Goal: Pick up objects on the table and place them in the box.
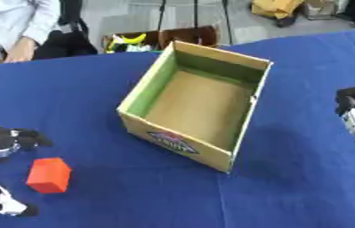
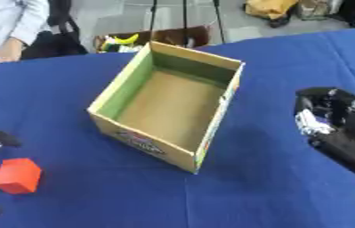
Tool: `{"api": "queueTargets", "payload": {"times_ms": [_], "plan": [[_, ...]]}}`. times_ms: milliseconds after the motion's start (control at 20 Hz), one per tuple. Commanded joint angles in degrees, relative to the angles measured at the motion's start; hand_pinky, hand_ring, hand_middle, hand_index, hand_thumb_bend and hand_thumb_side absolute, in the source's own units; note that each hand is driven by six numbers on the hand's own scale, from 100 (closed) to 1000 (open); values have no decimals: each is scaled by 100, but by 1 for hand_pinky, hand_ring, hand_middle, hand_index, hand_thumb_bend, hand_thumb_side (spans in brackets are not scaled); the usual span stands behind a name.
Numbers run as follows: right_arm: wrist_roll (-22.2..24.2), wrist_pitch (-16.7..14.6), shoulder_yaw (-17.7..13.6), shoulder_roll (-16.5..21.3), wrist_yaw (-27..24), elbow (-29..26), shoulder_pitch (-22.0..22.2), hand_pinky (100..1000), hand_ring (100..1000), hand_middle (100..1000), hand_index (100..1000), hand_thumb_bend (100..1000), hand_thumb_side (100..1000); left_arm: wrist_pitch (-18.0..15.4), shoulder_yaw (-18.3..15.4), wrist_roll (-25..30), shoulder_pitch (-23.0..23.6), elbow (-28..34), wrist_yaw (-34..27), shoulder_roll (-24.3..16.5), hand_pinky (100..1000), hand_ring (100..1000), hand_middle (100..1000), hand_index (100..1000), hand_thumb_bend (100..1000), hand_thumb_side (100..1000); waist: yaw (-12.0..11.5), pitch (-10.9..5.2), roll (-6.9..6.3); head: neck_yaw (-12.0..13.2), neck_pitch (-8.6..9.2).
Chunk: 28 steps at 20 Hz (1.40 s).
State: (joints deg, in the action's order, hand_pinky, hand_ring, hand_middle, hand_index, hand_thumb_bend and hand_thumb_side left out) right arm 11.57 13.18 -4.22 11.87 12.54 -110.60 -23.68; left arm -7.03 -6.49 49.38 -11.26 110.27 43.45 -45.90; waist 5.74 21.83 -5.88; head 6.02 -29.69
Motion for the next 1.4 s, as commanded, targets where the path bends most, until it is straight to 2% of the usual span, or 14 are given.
{"api": "queueTargets", "payload": {"times_ms": [50,650,850,1000,1250,1350,1400], "plan": [[10,0,-16,29,6,-108,-61,849,828,524,730,102,397,21,6,-34,-95,-90,44,-130,537,743,812,938,734,540,5,-117,15,32,53],[14,2,-29,28,18,-107,-58,849,828,524,730,105,398,59,220,-208,-277,-722,-74,-30,439,641,724,844,671,516,44,-90,11,36,27],[14,1,-34,36,22,-98,-54,849,828,524,730,106,398,72,281,-342,-309,-853,-84,-6,366,576,689,803,640,520,47,-81,8,37,21],[14,-1,-40,37,26,-93,-55,849,828,524,730,107,399,114,327,-515,-334,-942,-91,8,273,506,636,756,611,525,52,-77,10,41,29],[12,-6,-45,46,32,-76,-54,849,828,524,730,108,399,292,339,-937,-355,-1013,-99,10,217,475,594,708,391,627,51,-76,13,30,7],[15,-9,-45,50,34,-71,-53,849,828,524,730,108,400,357,326,-1080,-369,-1011,-111,-8,205,468,581,694,236,689,48,-78,12,26,-8],[15,-10,-47,52,35,-70,-53,849,828,524,730,108,400,391,309,-1151,-377,-1001,-112,-21,199,465,576,687,123,735,47,-80,12,24,-17]]}}
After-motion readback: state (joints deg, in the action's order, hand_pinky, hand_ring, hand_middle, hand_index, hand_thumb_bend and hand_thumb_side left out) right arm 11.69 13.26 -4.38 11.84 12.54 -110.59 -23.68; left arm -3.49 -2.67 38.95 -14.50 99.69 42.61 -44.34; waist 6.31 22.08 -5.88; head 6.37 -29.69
